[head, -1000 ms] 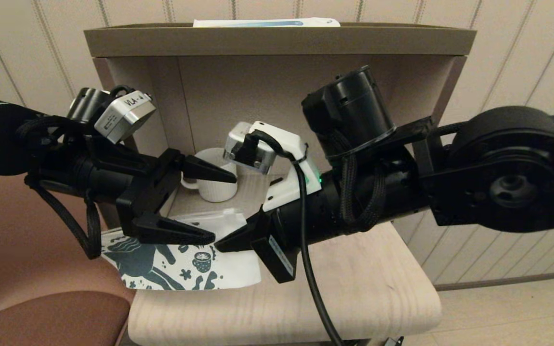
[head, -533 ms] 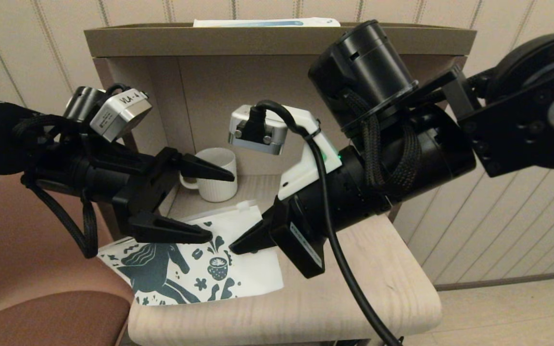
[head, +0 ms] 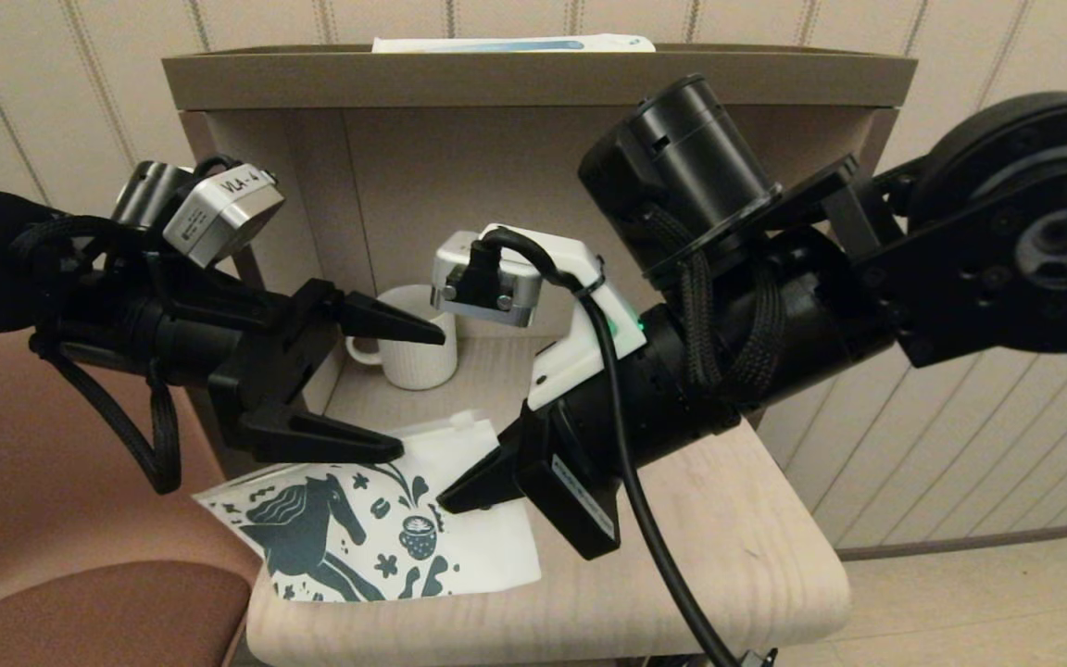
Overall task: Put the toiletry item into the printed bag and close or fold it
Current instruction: Hand it to the other hand
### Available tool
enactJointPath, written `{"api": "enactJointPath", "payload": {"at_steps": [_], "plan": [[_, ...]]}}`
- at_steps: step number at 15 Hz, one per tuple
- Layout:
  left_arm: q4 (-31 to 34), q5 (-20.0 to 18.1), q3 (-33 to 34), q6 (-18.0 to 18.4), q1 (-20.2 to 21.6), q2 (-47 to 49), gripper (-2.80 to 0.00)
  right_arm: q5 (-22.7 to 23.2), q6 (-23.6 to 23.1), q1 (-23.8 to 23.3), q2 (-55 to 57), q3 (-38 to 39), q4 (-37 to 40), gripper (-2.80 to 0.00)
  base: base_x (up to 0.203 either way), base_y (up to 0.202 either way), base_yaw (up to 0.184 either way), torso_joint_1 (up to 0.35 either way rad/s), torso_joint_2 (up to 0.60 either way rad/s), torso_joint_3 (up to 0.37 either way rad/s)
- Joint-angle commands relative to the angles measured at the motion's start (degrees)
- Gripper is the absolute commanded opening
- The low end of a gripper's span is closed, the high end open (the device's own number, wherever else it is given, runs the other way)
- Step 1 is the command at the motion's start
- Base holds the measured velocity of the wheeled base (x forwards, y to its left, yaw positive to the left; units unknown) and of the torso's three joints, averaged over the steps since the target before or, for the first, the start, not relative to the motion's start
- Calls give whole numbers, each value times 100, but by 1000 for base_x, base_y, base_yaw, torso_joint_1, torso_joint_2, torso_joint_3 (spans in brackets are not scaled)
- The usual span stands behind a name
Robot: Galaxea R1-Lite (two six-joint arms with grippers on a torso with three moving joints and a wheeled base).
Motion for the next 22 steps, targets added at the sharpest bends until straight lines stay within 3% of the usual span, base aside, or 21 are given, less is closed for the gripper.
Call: {"api": "enactJointPath", "payload": {"at_steps": [1, 9, 12, 22], "plan": [[43, -51, -20, 27, 5, 6, 0, 143, 1, -7, 26, 12, 1, -280, 0, 0, 0, 0, 0, 0], [758, -79, -491, -35, 5, 58, 0, 149, 328, 23, 97, 389, -1077, -280, 0, 0, 0, 0, 0, 0], [1204, -77, -753, -35, 5, 81, 0, -356, 575, 105, 133, 458, -1484, -280, 0, 0, 0, 0, 0, 0], [1360, -65, -782, 41, 12, 69, 0, -458, 805, 204, 103, 425, -1520, -280, 0, 0, 0, 0, 0, 0]]}}
